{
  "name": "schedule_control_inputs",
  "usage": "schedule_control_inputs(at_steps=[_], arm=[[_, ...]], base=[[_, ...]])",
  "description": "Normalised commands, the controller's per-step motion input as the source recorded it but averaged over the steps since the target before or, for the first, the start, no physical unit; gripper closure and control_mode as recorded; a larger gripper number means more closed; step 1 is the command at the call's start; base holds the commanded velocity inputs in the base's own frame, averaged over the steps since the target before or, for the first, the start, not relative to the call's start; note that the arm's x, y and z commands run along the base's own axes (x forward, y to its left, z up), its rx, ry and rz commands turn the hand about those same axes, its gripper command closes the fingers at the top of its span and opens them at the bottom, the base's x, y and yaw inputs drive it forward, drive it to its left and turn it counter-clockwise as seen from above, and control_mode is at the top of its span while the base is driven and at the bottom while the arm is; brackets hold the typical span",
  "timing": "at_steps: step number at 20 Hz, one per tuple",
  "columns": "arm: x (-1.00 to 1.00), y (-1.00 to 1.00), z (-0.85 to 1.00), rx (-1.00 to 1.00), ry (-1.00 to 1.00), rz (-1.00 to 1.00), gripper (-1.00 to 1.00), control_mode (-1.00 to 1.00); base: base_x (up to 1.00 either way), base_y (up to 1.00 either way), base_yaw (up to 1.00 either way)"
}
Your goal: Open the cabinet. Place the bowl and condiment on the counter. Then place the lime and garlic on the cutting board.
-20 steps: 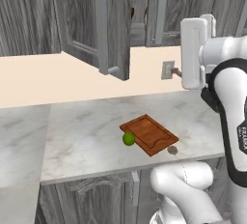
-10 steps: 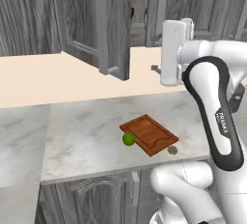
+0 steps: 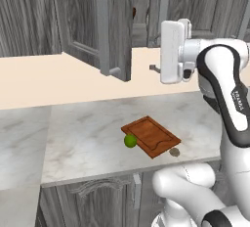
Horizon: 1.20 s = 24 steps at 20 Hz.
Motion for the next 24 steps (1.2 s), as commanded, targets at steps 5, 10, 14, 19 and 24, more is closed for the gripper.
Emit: schedule_control_inputs(at_steps=[5, 10, 14, 19, 24], arm=[[0.0, 0.15, 0.0, 0.0, 0.0, 0.14, -1.0, -1.0], [0.2, 0.41, -0.01, 0.0, 0.0, 0.03, -1.0, -1.0], [0.28, 0.46, -0.06, 0.0, 0.0, 0.0, -1.0, -1.0], [0.29, 0.32, -0.05, 0.0, 0.0, 0.0, -1.0, -1.0], [0.27, 0.28, -0.03, 0.0, 0.0, 0.0, -1.0, -1.0]], base=[[0.0, 0.0, 0.0], [0.0, 0.0, 0.0], [0.0, 0.0, 0.0], [0.0, 0.0, 0.0], [0.0, 0.0, 0.0]])
